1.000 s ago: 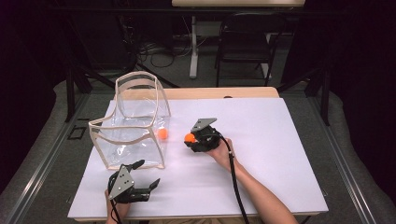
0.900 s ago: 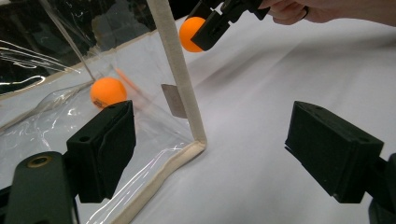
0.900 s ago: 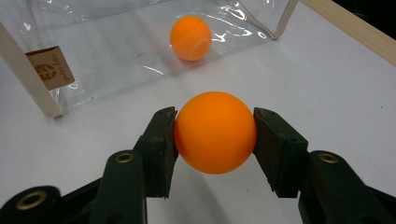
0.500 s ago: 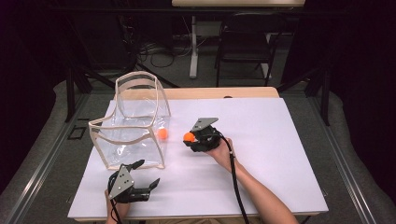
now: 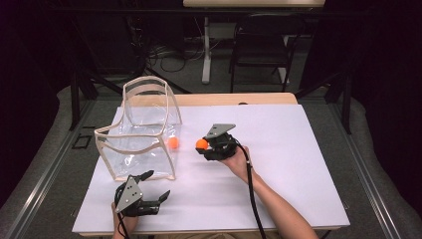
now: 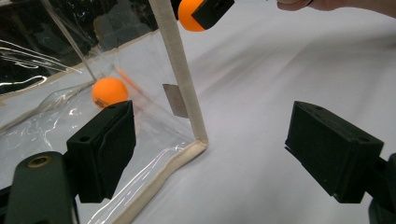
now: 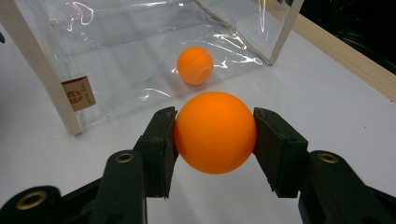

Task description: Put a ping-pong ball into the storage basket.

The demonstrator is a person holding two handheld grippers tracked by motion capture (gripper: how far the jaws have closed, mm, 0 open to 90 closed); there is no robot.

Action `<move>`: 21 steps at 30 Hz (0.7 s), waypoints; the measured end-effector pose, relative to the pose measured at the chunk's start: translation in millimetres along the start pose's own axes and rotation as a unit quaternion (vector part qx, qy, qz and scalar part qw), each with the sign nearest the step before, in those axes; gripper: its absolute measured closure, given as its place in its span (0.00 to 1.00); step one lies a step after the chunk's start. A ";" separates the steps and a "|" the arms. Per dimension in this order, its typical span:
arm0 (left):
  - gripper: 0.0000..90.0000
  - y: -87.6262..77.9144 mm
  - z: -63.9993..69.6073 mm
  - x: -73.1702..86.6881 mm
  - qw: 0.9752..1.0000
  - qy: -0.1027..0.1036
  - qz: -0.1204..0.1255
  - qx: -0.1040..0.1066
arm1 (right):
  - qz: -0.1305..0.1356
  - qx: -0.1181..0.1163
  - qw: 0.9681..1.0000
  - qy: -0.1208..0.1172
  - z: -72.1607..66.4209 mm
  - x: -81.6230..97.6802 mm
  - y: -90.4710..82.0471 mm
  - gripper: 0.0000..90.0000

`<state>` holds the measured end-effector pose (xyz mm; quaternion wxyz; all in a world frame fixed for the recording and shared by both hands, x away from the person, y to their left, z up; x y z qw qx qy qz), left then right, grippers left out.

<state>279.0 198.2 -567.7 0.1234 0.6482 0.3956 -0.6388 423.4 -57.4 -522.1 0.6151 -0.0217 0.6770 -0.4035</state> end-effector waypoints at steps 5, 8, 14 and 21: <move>0.18 -0.7 0.0 -0.2 1.000 0.002 0.001 -0.001 | 0.003 -0.001 1.000 -0.005 -3.2 -2.5 -2.2 0.56; 0.18 -0.9 0.0 -0.2 1.000 0.002 0.001 -0.002 | 0.005 -0.003 1.000 -0.007 -5.0 -3.8 -3.2 0.56; 0.18 -0.8 0.0 -0.2 1.000 0.003 0.000 -0.002 | 0.008 -0.004 1.000 -0.012 -7.0 -6.8 -7.1 0.56; 0.18 -1.6 -0.5 0.2 1.000 0.003 -0.001 -0.003 | 0.018 -0.004 1.000 -0.011 -7.0 -10.5 -12.8 0.56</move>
Point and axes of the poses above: each handheld gripper's, and its own axes: y roughly forward along the jaws, x roughly out of its underside, z roughly to its right, the point moved 3 cm from there along y, roughly forward along the jaws, and after that the axes turned 1 degree about -z, right-handed, at the moved point
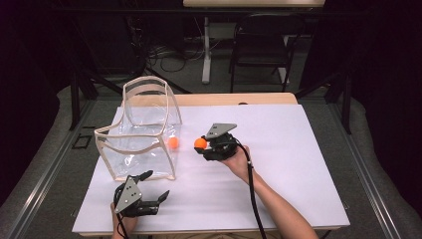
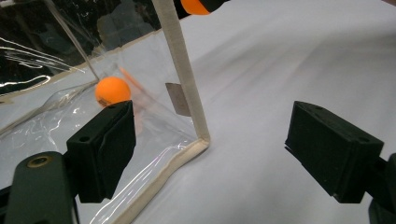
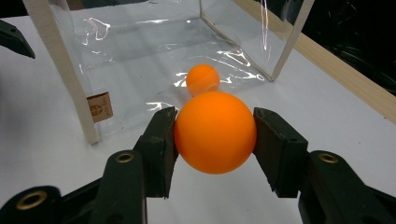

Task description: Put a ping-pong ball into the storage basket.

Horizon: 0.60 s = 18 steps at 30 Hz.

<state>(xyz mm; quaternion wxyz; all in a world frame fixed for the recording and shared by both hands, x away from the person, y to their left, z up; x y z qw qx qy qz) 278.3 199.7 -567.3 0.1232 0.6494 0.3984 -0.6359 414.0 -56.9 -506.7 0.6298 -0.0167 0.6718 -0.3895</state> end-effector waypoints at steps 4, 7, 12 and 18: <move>0.18 -0.3 0.3 -0.2 1.000 0.000 0.000 -0.001 | 0.004 0.001 1.000 -0.001 -0.2 -2.1 -3.0 0.56; 0.18 -0.2 0.2 -0.2 1.000 0.000 0.000 -0.001 | 0.008 0.000 1.000 -0.001 -0.2 -3.4 -5.5 0.57; 0.18 0.2 0.9 -0.6 1.000 0.002 -0.001 0.001 | 0.011 0.001 1.000 -0.002 0.5 -5.4 -8.9 0.56; 0.18 -0.2 0.3 -0.4 1.000 0.000 0.000 0.000 | 0.016 0.000 1.000 0.000 0.3 -7.4 -12.2 0.56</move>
Point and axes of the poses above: each handheld gripper's, and its own axes: y roughly forward along the jaws, x roughly out of its underside, z roughly to its right, the point moved 3 cm from there along y, roughly forward along the jaws, and after that the axes turned 1 degree about -z, right-handed, at the moved point
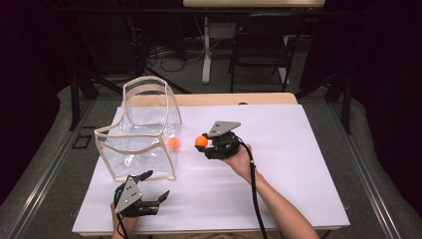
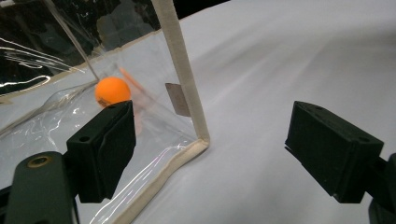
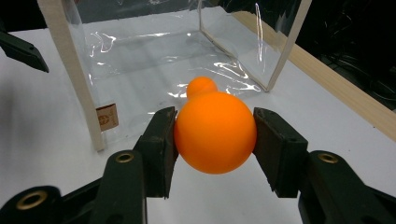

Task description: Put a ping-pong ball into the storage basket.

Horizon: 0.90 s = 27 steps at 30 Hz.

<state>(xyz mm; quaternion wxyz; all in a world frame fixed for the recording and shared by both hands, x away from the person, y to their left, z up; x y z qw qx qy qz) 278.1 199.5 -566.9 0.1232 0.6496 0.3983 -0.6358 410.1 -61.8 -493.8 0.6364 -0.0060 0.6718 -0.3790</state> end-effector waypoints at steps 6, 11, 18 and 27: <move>0.18 -0.2 -0.1 0.0 1.000 0.000 0.000 0.000 | 0.001 -0.001 1.000 0.000 1.4 -0.5 -1.1 0.56; 0.18 -0.4 -0.2 -0.1 1.000 -0.001 0.001 0.000 | 0.001 -0.001 1.000 0.002 2.0 -1.1 -2.0 0.56; 0.18 -0.9 -0.3 -0.4 1.000 0.002 0.002 -0.001 | 0.005 0.001 1.000 0.001 1.5 -3.4 -5.1 0.56; 0.18 -1.1 -0.4 -0.6 1.000 0.002 0.001 -0.002 | 0.010 0.004 1.000 0.000 1.0 -6.2 -9.5 0.56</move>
Point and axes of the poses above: each handheld gripper's, and its own axes: y roughly forward along the jaws, x roughly out of its underside, z roughly to its right, the point moved 3 cm from there along y, roughly forward along the jaws, and after that the axes turned 1 degree about -z, right-handed, at the moved point
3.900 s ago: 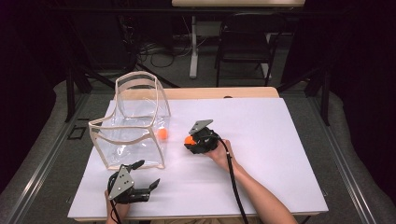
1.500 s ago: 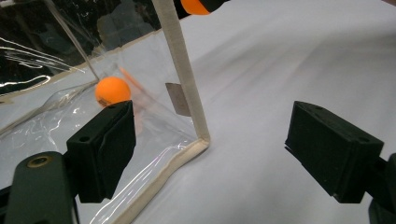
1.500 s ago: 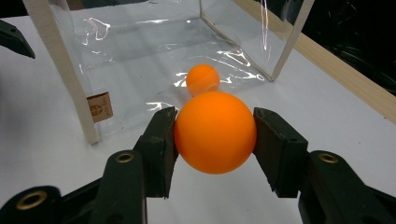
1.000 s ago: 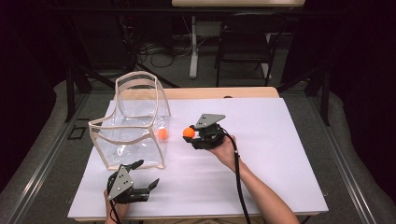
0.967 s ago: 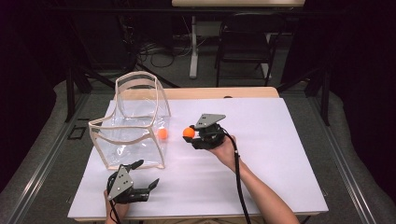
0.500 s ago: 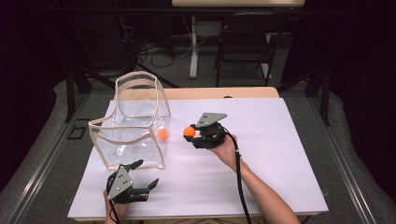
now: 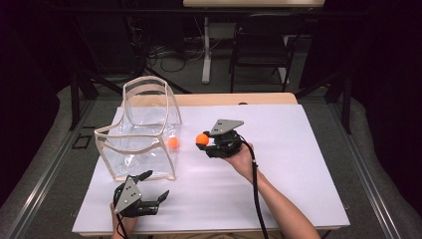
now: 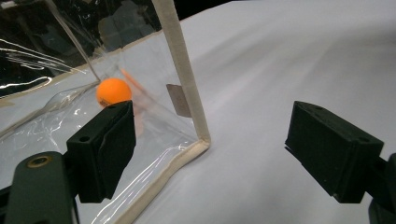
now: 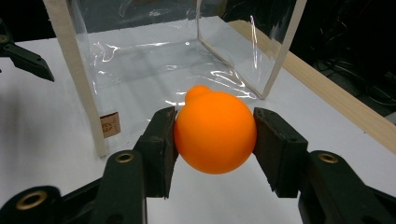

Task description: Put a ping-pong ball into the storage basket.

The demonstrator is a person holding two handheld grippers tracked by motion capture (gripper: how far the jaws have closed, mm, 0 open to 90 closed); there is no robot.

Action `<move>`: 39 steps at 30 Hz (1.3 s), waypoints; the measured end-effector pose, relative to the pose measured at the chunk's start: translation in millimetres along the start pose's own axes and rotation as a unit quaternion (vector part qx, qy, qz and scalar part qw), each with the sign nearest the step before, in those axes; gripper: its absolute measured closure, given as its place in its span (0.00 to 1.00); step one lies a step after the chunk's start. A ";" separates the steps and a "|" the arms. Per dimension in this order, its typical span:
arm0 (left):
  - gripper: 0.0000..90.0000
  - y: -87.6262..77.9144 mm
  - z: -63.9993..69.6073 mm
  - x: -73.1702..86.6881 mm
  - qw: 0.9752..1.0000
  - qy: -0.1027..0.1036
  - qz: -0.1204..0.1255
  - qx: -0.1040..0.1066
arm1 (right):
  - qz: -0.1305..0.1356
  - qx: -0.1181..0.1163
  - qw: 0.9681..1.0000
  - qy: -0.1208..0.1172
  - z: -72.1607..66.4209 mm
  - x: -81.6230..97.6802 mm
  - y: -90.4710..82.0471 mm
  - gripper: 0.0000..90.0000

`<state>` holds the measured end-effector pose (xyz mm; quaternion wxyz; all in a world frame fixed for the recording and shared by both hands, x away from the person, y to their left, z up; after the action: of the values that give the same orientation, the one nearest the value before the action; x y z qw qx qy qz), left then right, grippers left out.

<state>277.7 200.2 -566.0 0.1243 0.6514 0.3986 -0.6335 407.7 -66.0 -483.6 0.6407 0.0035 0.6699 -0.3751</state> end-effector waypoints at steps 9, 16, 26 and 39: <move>0.18 0.1 0.1 0.0 1.000 -0.001 0.000 0.001 | 0.005 0.001 1.000 0.000 -0.3 -2.1 -2.2 0.56; 0.18 0.1 0.4 -0.3 1.000 -0.001 0.001 0.000 | 0.009 0.003 1.000 -0.005 -2.2 -5.3 -5.9 0.56; 0.18 0.7 0.6 -0.5 1.000 -0.001 0.001 0.000 | 0.013 0.007 1.000 -0.007 -1.6 -10.2 -11.2 0.56; 0.18 1.1 0.9 -0.7 1.000 -0.002 0.002 0.001 | 0.018 0.008 1.000 -0.004 6.7 -21.0 -16.4 0.56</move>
<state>277.8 198.7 -565.8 0.1257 0.6508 0.3970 -0.6349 409.2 -71.2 -456.6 0.6498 0.0196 0.6642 -0.3690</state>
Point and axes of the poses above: each handheld gripper's, and its own axes: y roughly forward along the jaws, x roughly out of its underside, z roughly to its right, the point moved 3 cm from there along y, roughly forward along the jaws, and after that the axes turned 1 degree about -z, right-handed, at the moved point
